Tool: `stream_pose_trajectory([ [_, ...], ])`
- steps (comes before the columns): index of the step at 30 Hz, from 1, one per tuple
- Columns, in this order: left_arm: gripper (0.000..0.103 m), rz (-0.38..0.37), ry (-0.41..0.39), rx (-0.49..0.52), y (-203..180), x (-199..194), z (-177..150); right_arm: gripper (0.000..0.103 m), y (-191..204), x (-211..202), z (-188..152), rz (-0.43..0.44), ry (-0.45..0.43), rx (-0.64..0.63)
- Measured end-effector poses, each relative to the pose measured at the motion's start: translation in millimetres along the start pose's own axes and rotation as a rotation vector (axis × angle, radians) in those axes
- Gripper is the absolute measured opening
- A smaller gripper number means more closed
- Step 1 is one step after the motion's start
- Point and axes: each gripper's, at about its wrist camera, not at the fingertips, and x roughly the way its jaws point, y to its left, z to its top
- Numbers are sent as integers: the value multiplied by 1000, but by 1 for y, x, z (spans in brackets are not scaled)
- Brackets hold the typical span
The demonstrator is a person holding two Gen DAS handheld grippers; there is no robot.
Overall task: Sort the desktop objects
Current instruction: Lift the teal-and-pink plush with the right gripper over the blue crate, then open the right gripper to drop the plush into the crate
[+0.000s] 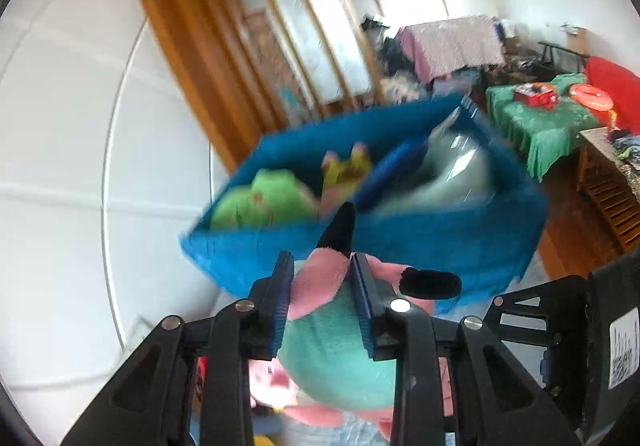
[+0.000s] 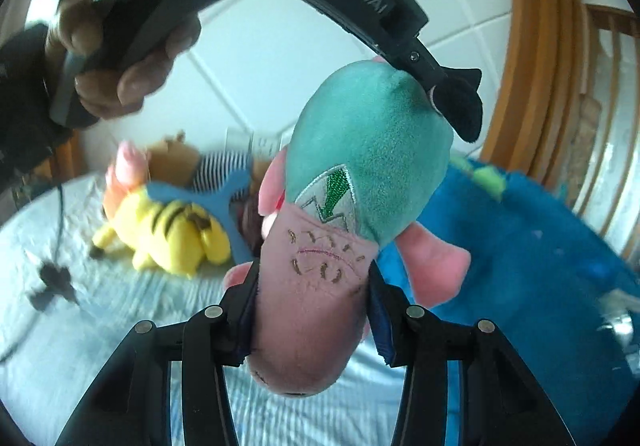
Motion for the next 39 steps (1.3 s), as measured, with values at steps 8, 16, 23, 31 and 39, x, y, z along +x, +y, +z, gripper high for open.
stream_pose_trajectory([
  [8,29,12,-128,12,-29,-16,121,45,-77,-92,49,-117,-61,16],
  [16,29,40,-135,-88,-40,68,217,45,-192,-112,65,-292,-9,-65],
  [23,29,137,-28,-156,-28,163,253,45,-298,-61,71,-386,50,-90],
  [31,66,296,-63,-248,-15,167,230,98,-366,-63,76,-333,-21,-9],
  [39,66,438,-50,-353,-23,88,127,102,-321,-132,68,-114,-224,180],
])
